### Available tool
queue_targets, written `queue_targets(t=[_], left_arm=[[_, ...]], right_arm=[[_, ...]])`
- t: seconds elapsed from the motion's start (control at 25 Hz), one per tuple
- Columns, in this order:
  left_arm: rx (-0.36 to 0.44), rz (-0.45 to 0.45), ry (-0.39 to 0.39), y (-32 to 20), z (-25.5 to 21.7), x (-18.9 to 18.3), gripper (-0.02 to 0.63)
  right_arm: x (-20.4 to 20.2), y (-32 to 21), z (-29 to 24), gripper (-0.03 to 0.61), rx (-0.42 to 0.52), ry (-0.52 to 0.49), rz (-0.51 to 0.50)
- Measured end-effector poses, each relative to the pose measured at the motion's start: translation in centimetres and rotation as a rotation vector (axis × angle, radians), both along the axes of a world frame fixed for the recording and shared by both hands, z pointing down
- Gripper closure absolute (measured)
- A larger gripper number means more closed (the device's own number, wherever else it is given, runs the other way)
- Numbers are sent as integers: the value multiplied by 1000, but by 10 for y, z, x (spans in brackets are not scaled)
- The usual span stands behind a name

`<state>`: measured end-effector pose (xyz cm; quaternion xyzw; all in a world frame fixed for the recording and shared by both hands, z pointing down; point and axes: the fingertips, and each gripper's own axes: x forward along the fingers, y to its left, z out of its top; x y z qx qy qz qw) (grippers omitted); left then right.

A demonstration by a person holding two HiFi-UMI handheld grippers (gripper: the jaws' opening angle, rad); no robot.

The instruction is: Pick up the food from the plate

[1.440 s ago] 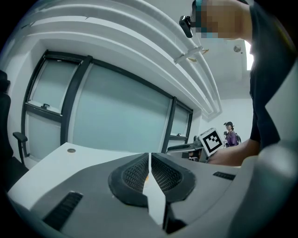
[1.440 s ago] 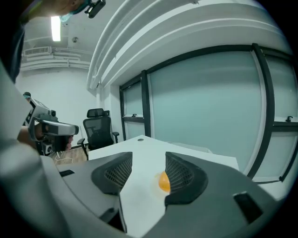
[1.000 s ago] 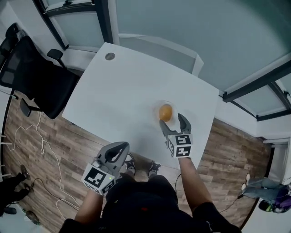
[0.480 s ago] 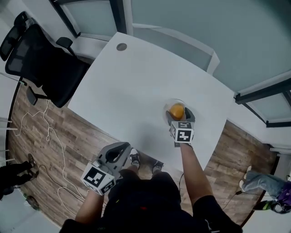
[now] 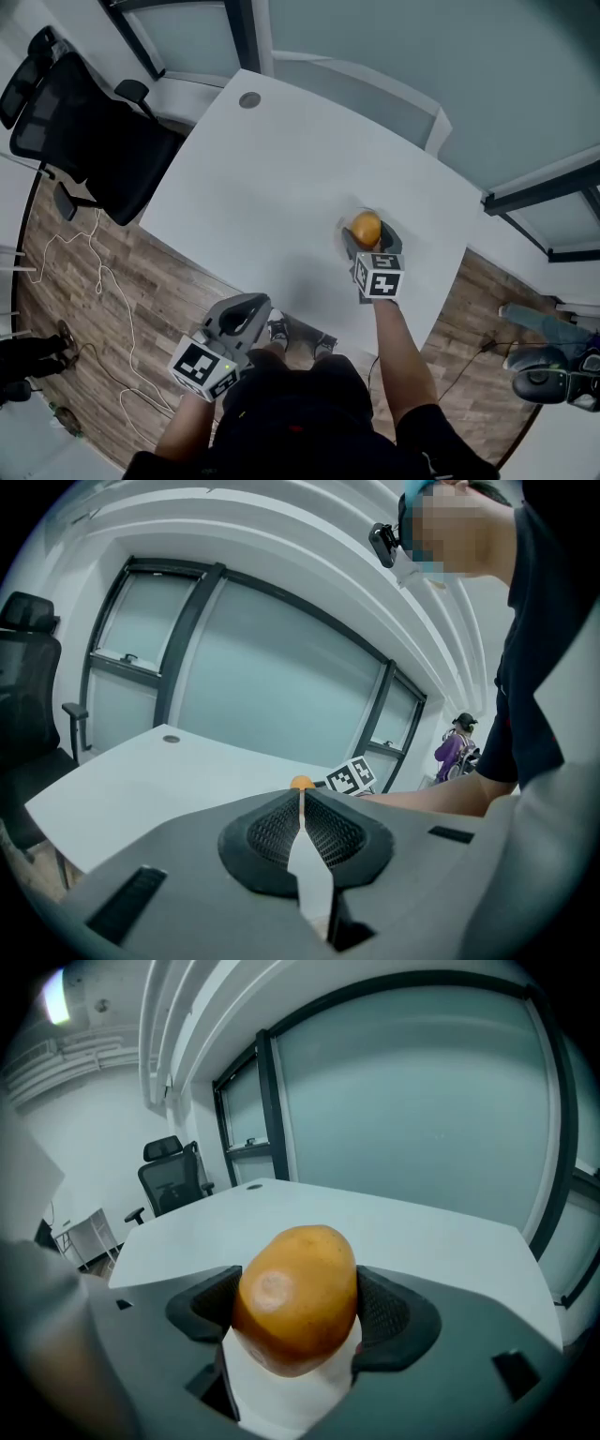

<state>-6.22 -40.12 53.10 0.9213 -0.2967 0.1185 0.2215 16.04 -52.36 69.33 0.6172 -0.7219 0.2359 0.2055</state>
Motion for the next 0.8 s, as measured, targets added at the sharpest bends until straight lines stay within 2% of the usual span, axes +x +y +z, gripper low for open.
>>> queue_targets(t=[0.4,0.8], left_arm=[[90,64,37,2,-40,30,580],[242,120,84,15,-108,62,580]], right_arm=[[2,27,-135,193,251,1,-49],[22,100,-267,193,452,19,-43]])
